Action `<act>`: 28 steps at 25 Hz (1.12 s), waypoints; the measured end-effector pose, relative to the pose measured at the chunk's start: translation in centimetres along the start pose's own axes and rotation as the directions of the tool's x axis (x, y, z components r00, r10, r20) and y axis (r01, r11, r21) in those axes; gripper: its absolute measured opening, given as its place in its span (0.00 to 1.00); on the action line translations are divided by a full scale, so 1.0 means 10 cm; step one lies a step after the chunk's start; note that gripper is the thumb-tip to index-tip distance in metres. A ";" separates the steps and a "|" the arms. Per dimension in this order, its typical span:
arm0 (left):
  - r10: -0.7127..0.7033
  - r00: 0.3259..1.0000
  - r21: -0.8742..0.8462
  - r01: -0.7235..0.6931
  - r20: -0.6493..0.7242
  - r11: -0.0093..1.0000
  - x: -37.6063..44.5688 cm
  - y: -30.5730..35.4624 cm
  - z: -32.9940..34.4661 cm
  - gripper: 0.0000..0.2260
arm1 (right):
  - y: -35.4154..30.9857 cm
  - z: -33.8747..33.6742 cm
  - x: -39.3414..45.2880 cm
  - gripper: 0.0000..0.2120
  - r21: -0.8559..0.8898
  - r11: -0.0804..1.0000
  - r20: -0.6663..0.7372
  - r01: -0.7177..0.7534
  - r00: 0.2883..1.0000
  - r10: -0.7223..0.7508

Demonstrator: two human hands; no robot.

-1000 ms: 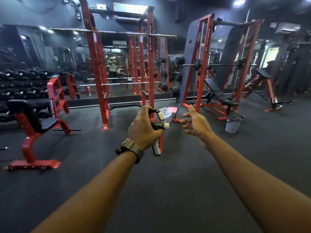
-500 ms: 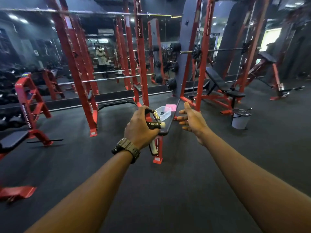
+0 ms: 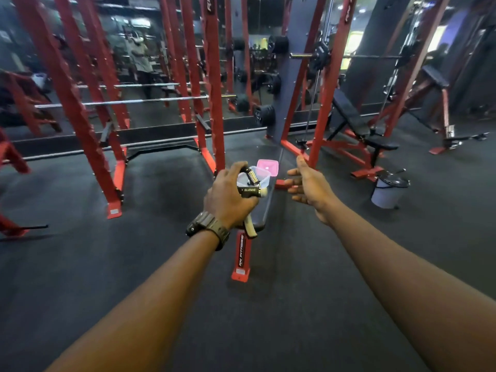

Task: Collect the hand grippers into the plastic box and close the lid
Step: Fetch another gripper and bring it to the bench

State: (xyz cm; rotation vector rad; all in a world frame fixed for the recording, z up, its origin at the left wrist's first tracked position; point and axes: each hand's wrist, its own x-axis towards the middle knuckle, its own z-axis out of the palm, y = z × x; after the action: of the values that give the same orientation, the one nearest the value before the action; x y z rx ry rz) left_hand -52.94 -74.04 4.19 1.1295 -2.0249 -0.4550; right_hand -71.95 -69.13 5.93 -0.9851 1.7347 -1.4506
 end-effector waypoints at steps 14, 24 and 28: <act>-0.079 0.983 0.086 0.066 0.168 0.994 3.61 -1.02 2.39 0.33 | 0.54 -0.08 4.37 0.24 -0.007 0.995 0.058 -0.104 0.993 0.104; -0.235 0.935 0.081 0.221 0.266 0.972 5.60 -2.10 4.22 0.34 | 1.32 0.26 7.18 0.25 -0.128 0.968 0.184 -0.216 0.954 0.238; -0.353 0.881 0.114 0.334 0.316 0.936 6.11 -2.99 5.08 0.32 | 2.05 0.63 8.22 0.26 -0.198 0.922 0.206 -0.332 0.906 0.370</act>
State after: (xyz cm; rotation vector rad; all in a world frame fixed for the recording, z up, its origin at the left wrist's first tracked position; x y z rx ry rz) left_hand -94.23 -144.16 -20.09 1.5446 -2.1320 -0.8206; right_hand -110.07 -141.49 -17.09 -0.8329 1.7572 -0.9356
